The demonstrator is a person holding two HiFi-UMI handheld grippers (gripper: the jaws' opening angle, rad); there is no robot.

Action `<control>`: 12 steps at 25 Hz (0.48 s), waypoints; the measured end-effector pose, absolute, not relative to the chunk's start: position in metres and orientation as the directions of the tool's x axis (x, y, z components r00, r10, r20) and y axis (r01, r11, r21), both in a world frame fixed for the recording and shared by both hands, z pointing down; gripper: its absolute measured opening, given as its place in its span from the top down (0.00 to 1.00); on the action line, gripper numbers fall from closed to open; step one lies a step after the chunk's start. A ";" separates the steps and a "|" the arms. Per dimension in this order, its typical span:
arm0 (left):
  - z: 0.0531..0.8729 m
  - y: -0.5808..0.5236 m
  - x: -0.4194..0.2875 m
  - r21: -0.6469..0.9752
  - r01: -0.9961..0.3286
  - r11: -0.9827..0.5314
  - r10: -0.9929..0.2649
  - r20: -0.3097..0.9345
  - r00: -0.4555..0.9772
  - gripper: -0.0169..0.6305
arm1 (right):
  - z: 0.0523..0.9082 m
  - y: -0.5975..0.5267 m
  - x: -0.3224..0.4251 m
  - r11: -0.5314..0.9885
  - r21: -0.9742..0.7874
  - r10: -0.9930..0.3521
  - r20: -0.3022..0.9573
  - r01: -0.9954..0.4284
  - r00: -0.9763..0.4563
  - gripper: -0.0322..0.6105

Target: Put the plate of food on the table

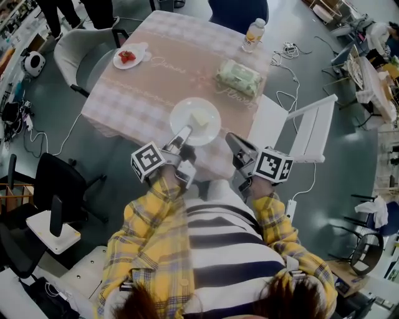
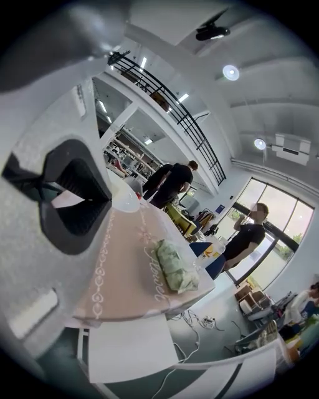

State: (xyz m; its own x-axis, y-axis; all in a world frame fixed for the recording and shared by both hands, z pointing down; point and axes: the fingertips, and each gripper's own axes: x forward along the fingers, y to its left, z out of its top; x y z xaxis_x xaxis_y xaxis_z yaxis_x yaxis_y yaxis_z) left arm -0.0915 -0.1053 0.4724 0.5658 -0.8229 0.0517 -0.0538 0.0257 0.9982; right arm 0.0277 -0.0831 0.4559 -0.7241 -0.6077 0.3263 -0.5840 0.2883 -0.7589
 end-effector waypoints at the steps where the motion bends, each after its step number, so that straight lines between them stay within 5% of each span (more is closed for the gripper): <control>1: 0.472 -0.111 -0.091 0.998 -0.054 0.025 -0.826 0.051 0.561 0.97 | 0.455 -0.090 0.027 0.295 -0.756 -0.604 0.325 -0.584 -0.727 0.96; 12: 0.479 -0.185 -0.077 0.997 -0.066 0.047 -0.856 0.074 0.511 0.97 | 0.457 -0.167 0.031 0.331 -0.754 -0.552 0.333 -0.567 -0.765 0.96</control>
State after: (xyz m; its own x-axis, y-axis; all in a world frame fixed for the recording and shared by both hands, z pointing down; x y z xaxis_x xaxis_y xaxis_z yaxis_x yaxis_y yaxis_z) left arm -0.0768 -0.1846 0.4793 0.5114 -0.8561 0.0745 -0.0665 0.0470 0.9967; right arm 0.0305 -0.1670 0.4567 -0.7645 -0.5520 0.3328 -0.5674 0.3314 -0.7538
